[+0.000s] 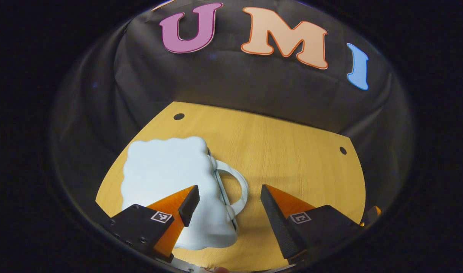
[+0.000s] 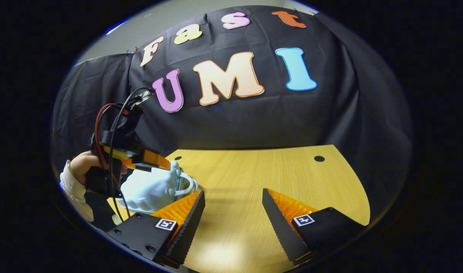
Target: First open the suitcase, pack the skin care products into it, and then close the suitcase.
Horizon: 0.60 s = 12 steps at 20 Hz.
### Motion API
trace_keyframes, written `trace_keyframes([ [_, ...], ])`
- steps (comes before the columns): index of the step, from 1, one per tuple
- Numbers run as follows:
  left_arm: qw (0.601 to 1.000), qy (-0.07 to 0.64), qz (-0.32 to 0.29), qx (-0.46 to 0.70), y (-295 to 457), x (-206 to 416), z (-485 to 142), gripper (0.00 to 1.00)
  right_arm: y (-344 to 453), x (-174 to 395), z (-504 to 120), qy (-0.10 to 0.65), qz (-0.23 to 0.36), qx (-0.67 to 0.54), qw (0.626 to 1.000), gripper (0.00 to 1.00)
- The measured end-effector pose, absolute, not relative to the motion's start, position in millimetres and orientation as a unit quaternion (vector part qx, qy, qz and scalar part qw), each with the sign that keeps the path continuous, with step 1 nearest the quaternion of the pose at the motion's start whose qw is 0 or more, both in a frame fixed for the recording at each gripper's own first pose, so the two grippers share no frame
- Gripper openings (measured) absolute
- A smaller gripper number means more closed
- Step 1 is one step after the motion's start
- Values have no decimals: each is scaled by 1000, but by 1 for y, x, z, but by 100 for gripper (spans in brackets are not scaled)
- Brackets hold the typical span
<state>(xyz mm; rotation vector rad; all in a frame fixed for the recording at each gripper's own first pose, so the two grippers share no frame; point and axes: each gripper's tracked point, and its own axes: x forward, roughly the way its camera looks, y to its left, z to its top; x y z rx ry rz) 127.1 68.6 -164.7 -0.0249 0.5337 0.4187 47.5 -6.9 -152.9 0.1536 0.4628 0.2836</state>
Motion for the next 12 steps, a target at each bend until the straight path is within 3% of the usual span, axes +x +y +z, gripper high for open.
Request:
trace_keyframes([
  [10, 973, 195, 118, 29, 6, 45, -128, 95, -6, 26, -103, 170, 123, 84, 974, 98],
  [11, 975, 191, 110, 37, 0, 41, -128, 96, -6, 23, -101, 169, 124, 84, 974, 94],
  [12, 975, 195, 98, 43, -10, 38, -131, 96, -7, 20, -99, 167, 123, 84, 975, 98],
])
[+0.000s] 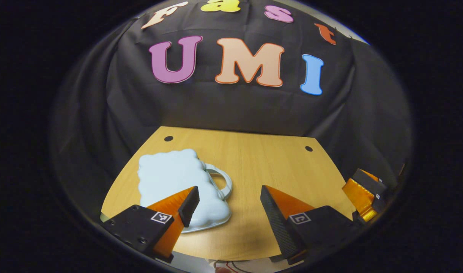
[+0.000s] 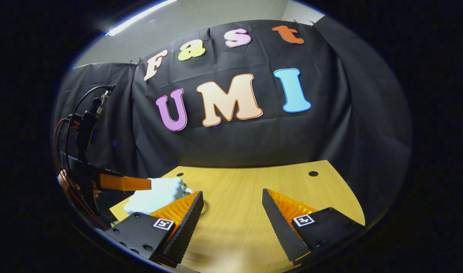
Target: First open the suitcase, pack the skin care products into it, and then close the suitcase.
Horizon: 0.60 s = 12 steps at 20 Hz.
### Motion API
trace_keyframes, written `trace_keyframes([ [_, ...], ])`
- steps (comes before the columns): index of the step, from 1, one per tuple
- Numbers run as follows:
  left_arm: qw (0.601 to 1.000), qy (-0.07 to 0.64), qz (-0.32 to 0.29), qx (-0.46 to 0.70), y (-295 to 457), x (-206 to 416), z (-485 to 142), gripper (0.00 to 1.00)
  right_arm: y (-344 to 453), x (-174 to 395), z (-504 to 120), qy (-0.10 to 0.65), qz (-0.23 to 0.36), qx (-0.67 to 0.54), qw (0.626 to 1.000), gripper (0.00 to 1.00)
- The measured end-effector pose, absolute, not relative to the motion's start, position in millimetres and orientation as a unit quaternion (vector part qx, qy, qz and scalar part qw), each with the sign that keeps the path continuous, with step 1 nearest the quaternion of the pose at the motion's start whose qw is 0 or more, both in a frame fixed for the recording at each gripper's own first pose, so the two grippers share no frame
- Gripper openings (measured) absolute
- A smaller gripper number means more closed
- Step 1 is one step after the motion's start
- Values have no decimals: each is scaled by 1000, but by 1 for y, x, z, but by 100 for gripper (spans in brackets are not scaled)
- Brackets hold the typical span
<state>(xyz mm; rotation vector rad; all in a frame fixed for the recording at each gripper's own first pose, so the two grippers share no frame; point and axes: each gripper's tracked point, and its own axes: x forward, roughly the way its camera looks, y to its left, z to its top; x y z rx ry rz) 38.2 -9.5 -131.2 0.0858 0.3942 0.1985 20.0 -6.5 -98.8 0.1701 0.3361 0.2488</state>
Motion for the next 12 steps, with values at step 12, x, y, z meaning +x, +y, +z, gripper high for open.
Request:
trace_keyframes([
  [12, 971, 224, 75, 49, -40, 21, -164, 96, -36, -5, -94, 155, 118, 74, 978, 98],
])
